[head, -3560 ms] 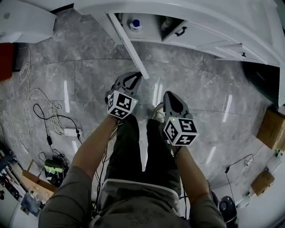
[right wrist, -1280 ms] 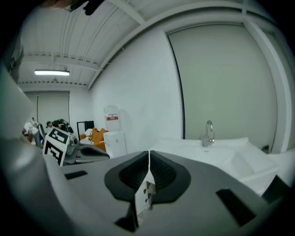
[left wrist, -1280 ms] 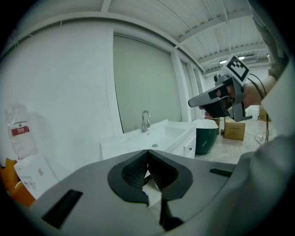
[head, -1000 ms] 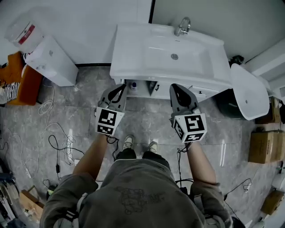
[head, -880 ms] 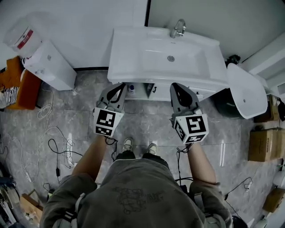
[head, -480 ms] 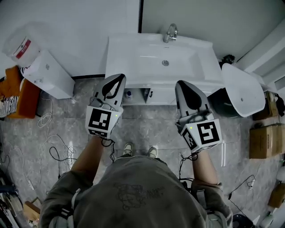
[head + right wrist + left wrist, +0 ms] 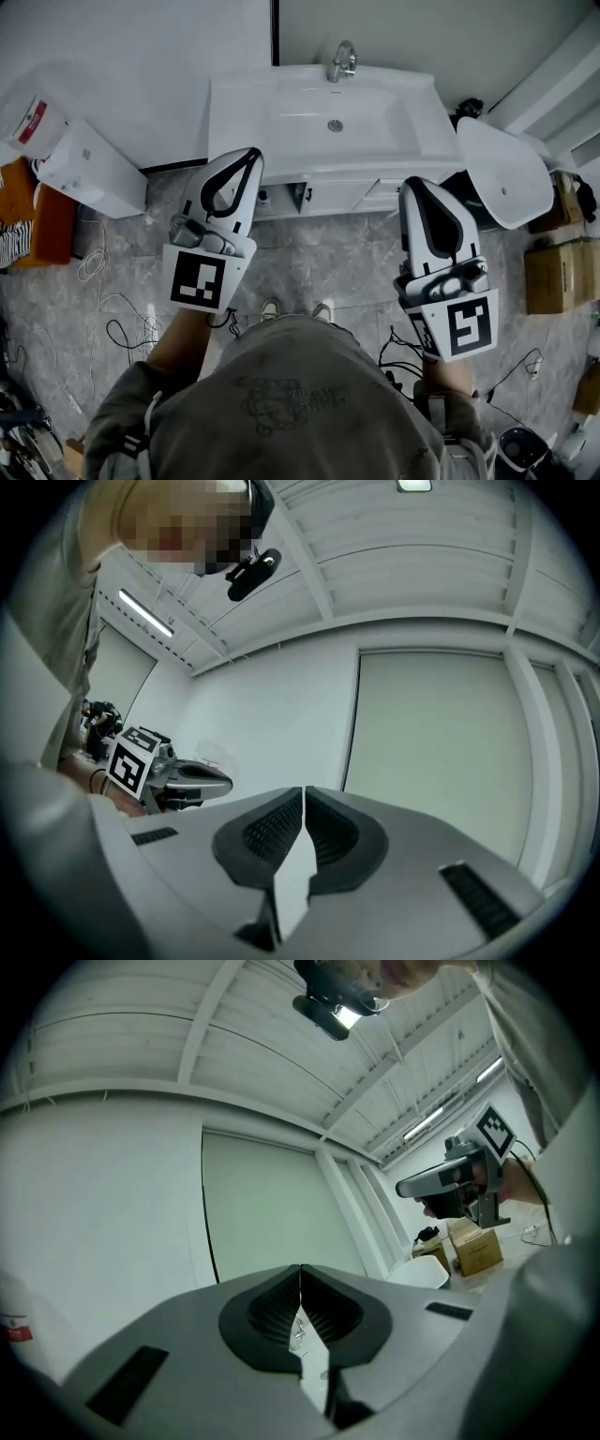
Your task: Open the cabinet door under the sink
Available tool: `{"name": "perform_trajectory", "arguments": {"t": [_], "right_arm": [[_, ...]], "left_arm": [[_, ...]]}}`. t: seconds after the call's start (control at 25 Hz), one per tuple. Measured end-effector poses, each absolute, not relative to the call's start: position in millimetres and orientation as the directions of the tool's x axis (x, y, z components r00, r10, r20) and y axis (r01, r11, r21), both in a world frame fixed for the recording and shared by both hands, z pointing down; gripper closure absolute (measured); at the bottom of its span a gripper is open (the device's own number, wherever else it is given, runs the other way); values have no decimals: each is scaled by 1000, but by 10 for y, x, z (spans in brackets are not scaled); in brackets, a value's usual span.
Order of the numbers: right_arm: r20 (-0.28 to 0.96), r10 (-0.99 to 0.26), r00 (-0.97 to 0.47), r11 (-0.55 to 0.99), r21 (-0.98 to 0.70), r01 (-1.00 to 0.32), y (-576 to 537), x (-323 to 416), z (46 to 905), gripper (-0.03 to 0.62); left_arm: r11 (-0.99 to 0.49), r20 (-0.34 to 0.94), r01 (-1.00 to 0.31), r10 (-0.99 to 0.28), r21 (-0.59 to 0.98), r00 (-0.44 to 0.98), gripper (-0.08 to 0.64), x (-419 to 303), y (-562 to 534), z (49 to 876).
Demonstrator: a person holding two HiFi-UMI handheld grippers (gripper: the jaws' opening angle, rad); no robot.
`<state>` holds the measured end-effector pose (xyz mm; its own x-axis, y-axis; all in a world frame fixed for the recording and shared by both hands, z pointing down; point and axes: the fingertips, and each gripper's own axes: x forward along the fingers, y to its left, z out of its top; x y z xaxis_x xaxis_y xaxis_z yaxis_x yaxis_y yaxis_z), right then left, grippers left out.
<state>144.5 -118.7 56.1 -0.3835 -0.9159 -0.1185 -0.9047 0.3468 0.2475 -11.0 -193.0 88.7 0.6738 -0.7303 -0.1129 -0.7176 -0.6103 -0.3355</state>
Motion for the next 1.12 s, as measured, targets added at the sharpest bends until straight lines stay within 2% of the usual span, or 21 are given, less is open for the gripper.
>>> {"name": "perform_trajectory", "arguments": {"t": [0.32, 0.64, 1.12], "right_arm": [[-195, -937, -290, 240, 245, -939, -1036, 1667, 454, 563], [-123, -954, -272, 247, 184, -951, -1018, 1804, 876, 563], [-117, -953, -279, 258, 171, -951, -979, 1782, 937, 563]], "left_arm": [[-625, -91, -696, -717, -354, 691, 541, -15, -1840, 995], [-636, -57, -682, -715, -362, 697, 541, 37, -1771, 1150], [-641, -41, -682, -718, -352, 695, 541, 43, -1728, 1199]]}}
